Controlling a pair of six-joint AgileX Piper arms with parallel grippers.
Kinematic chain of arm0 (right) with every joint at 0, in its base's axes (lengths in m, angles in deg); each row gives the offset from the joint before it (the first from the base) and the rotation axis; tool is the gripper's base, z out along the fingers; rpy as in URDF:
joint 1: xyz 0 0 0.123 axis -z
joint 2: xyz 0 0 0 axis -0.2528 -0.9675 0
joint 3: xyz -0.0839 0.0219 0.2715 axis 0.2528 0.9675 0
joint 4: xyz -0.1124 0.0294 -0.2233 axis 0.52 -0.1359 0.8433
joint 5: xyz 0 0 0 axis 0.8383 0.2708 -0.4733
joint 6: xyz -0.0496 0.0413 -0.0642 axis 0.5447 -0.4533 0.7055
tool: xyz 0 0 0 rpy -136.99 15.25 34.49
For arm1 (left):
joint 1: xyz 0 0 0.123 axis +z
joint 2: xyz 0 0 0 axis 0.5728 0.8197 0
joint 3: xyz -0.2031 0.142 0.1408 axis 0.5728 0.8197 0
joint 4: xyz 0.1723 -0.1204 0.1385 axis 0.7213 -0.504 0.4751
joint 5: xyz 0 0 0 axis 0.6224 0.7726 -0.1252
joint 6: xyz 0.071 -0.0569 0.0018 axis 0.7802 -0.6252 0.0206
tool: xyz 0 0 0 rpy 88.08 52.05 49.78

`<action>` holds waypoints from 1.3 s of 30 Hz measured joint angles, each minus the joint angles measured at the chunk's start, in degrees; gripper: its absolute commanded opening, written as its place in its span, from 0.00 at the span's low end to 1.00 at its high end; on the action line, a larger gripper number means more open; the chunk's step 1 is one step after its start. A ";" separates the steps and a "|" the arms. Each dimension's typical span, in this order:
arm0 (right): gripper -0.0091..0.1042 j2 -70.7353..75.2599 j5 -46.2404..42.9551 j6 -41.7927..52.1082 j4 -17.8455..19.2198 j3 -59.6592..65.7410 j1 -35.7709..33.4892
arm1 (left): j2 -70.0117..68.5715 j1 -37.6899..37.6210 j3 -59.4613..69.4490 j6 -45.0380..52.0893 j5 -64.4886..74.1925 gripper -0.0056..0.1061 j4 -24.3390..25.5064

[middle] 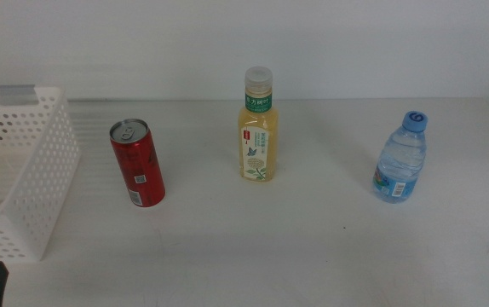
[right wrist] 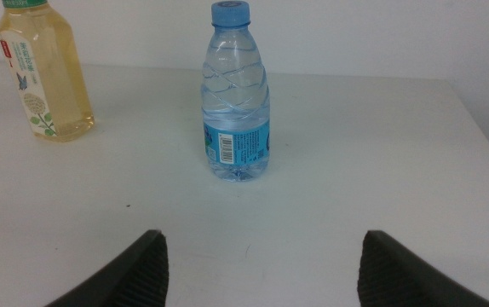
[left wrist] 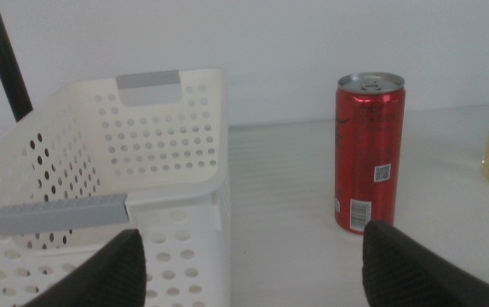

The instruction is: Use arms to grab the bottles and put them into the dustbin to the left of the table.

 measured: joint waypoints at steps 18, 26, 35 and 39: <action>0.60 0.00 0.00 0.00 0.00 0.00 0.00 | 32.80 0.00 -12.26 -1.46 -12.74 0.76 0.00; 0.60 0.00 0.00 0.00 0.00 0.00 0.00 | 37.55 0.00 -12.68 -2.64 -23.65 0.76 0.00; 0.60 0.00 0.00 0.00 0.00 0.00 0.00 | 37.55 0.00 -12.74 -2.88 -29.59 0.76 0.00; 0.60 0.00 0.00 0.00 0.00 0.00 0.00 | 37.55 0.00 -12.74 -2.27 -31.56 0.76 0.00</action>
